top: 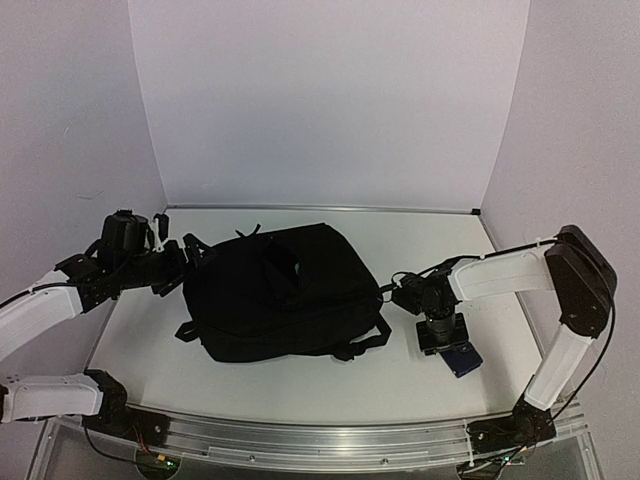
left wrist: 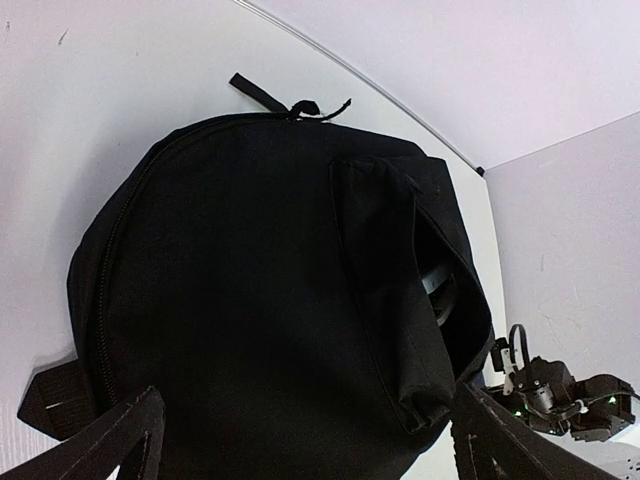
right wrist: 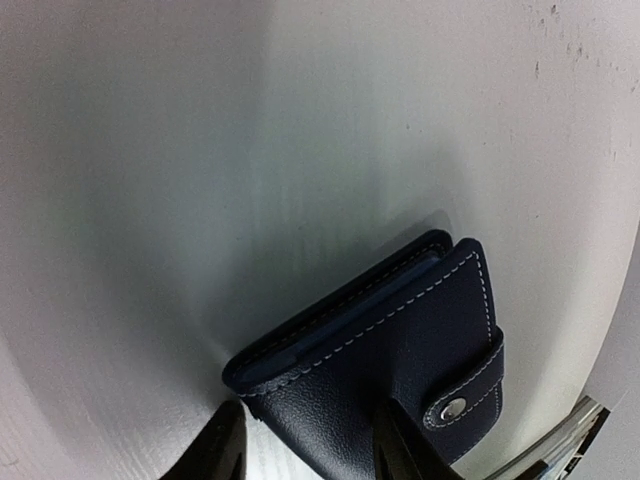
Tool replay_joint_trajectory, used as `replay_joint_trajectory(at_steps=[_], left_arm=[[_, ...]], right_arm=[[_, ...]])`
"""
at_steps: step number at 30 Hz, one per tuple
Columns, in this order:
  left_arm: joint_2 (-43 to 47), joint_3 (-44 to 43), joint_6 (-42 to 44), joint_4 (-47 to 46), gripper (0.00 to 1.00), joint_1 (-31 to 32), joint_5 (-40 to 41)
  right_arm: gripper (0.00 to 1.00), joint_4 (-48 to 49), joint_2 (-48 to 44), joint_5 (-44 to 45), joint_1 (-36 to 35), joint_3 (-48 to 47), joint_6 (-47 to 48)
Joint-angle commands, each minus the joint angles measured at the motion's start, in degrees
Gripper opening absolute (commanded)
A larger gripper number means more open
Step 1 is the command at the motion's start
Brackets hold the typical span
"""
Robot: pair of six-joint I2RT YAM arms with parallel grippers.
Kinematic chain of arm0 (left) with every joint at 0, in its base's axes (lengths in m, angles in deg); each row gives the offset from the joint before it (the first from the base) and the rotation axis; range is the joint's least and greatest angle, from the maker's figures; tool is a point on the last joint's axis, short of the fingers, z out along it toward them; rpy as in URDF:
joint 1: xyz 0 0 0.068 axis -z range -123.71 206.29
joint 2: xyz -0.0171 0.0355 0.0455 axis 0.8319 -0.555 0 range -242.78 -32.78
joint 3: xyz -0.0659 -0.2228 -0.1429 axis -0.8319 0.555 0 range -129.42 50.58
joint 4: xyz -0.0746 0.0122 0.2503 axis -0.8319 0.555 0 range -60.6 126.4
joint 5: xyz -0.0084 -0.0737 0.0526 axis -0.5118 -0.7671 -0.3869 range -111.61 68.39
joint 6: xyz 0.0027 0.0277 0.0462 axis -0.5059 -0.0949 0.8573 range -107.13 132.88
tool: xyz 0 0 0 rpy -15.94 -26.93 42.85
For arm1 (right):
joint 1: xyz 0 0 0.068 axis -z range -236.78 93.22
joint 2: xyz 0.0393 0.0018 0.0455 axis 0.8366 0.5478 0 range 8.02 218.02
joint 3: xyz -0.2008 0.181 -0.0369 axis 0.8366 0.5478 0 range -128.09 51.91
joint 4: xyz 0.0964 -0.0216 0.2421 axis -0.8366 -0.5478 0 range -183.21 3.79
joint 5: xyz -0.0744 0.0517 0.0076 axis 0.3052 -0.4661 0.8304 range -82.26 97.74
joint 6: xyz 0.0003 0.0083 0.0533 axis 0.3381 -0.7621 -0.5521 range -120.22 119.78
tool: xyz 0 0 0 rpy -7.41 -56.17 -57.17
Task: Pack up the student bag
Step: Pick up the stationery from the center of the board.
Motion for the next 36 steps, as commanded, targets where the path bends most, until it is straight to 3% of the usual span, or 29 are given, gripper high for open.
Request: replay_joint_trajectory(at_steps=[1, 4, 7, 13, 22, 27, 36], left_arm=[[0.92, -1.03, 0.54, 0.61, 1.0, -0.36, 0.67], [0.72, -1.25, 0.52, 0.58, 1.0, -0.35, 0.56], [0.58, -1.46, 0.6, 0.71, 1.0, -0.36, 0.47], [-0.66, -2.69, 1.32, 1.97, 1.0, -0.39, -1.56], [-4.01, -10.17, 1.93, 6.53, 0.99, -0.34, -10.67], [-5.08, -11.14, -4.24, 0.06, 0.98, 0.43, -19.32], [-11.96, -12.95, -12.23, -10.84, 0.97, 11.59, -18.98]], right_arm=[[0.27, 0.52, 2.11, 1.87, 0.12, -0.34, -1.01], [0.1, 1.34, 1.62, 1.89, 0.14, -1.3, -0.87], [0.0, 2.24, 0.98, 1.78, 0.14, -2.39, -0.62], [0.0, 6.04, -3.66, -0.23, 0.13, -4.43, 0.68], [0.0, 16.73, -20.56, -4.97, -2.31, -6.73, 8.47], [0.0, 24.9, -25.65, -3.66, -8.37, -8.27, 13.04], [0.0, 37.34, -21.24, 3.04, -19.09, -14.04, 20.82]])
